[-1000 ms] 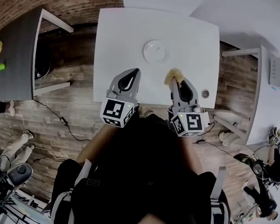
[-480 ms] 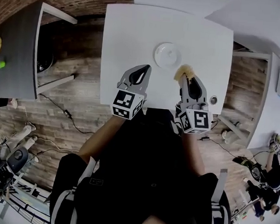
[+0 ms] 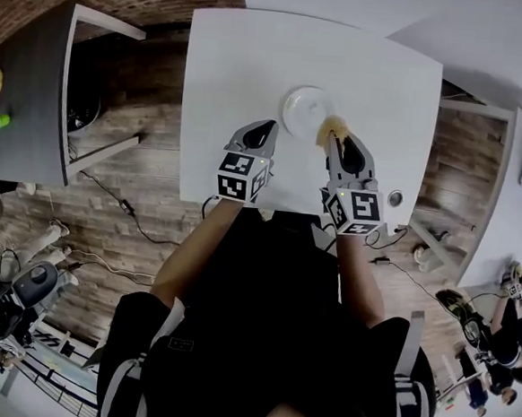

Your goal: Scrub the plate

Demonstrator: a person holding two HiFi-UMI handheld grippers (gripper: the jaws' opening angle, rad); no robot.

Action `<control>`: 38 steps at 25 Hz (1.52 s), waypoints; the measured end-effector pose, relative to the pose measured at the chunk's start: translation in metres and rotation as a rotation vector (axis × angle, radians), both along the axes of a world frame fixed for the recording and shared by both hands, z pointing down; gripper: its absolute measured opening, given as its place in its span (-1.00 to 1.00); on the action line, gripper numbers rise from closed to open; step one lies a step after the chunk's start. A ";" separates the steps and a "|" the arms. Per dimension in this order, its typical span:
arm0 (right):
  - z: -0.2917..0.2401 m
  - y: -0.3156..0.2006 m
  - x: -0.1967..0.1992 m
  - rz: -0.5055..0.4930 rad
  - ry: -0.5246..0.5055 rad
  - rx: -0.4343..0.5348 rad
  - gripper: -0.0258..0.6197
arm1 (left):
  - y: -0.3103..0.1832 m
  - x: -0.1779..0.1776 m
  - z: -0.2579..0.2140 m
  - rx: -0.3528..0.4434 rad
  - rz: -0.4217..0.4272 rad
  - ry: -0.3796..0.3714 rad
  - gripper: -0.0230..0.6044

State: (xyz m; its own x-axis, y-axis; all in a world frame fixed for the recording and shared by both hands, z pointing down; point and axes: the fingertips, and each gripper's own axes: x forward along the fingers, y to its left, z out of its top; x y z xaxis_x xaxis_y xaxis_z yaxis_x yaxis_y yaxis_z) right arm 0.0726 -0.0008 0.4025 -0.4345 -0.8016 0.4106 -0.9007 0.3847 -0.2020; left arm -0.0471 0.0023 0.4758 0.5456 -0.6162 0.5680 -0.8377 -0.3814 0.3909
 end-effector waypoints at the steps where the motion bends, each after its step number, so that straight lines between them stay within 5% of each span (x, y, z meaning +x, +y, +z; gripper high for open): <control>1: 0.006 -0.001 0.002 -0.001 0.000 -0.011 -0.73 | 0.001 0.002 0.010 -0.026 0.002 0.004 -0.91; 19: 0.117 -0.051 0.023 -0.002 0.059 -0.150 -0.73 | -0.010 0.022 0.123 -0.336 -0.047 0.035 -0.64; 38: 0.179 -0.065 0.035 0.014 0.120 -0.243 -0.73 | -0.010 0.022 0.137 -0.381 -0.111 0.052 -0.76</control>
